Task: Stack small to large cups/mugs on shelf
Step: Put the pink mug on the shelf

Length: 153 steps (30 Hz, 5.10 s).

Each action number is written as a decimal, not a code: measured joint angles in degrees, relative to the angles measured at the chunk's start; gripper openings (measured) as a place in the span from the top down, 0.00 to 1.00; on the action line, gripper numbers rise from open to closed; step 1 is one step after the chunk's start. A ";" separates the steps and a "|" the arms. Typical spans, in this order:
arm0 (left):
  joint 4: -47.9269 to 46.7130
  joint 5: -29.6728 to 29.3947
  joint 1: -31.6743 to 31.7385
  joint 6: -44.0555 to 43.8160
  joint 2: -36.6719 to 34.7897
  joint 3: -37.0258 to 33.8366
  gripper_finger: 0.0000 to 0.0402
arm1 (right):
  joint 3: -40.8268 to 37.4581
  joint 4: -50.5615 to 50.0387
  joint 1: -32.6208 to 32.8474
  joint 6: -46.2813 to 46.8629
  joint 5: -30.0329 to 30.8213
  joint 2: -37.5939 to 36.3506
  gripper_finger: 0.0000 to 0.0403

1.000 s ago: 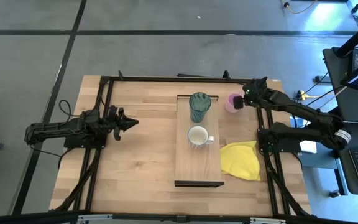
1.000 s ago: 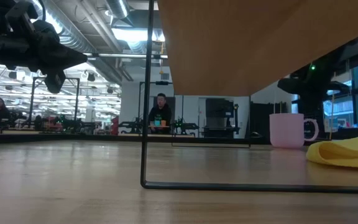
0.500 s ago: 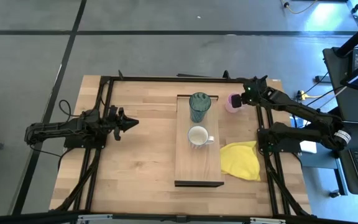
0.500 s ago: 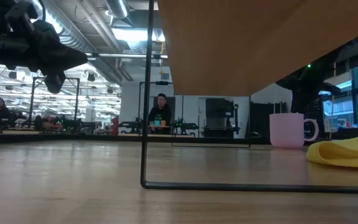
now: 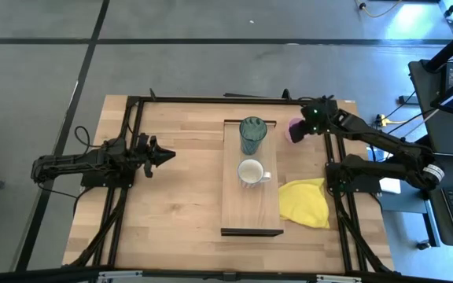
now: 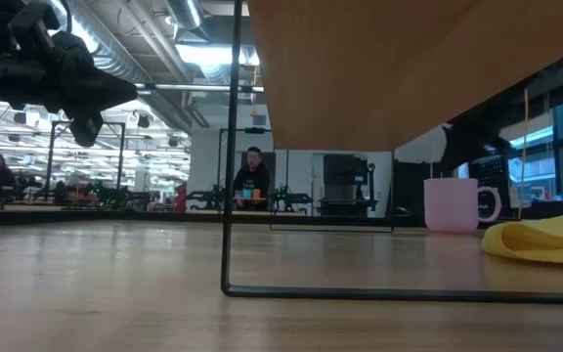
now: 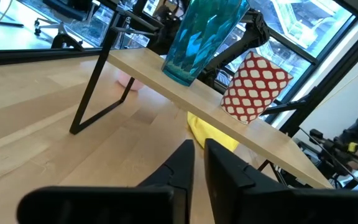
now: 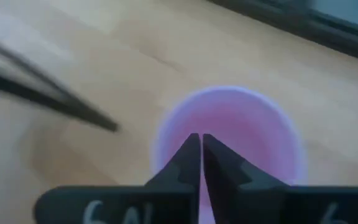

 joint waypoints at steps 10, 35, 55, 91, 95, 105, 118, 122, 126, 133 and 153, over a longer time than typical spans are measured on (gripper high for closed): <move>0.00 -0.01 0.02 -0.01 0.01 -0.01 0.96 | 5.61 -2.38 0.57 -13.95 -6.84 -0.24 0.73; 0.00 0.00 0.00 -0.02 0.00 -0.02 0.94 | 19.87 -28.61 -10.31 -3.20 0.26 13.97 0.65; 0.00 0.00 0.02 -0.02 0.00 0.00 0.95 | 19.87 -22.86 -10.31 -7.43 5.02 24.76 0.71; 0.00 0.00 0.01 -0.01 0.02 -0.01 0.92 | 19.78 -52.30 6.16 6.92 -3.26 0.23 0.98; 0.00 -0.01 0.01 -0.01 0.00 -0.01 0.91 | 19.78 -54.96 12.43 12.72 -9.58 -6.54 0.98; 0.00 -0.01 0.00 0.00 0.01 -0.02 0.89 | 28.91 -54.78 24.81 19.76 -17.75 -12.87 0.98; 0.00 -0.02 0.02 0.00 0.00 0.00 0.94 | 41.38 -53.79 44.29 20.91 -15.98 1.85 0.97; 0.00 -0.02 0.02 -0.01 0.00 -0.02 0.96 | 45.28 -54.15 51.78 24.85 -10.56 7.16 0.97; -0.02 -0.02 0.00 0.00 0.00 0.00 0.97 | 50.33 -53.03 59.35 32.63 -2.04 12.30 0.97; 0.00 -0.02 0.01 0.00 0.00 -0.01 0.96 | 57.97 -52.24 69.23 45.99 4.08 20.64 0.97; 0.00 -0.02 0.00 -0.02 0.00 0.00 0.90 | 79.96 -50.74 74.21 59.88 9.86 46.91 0.97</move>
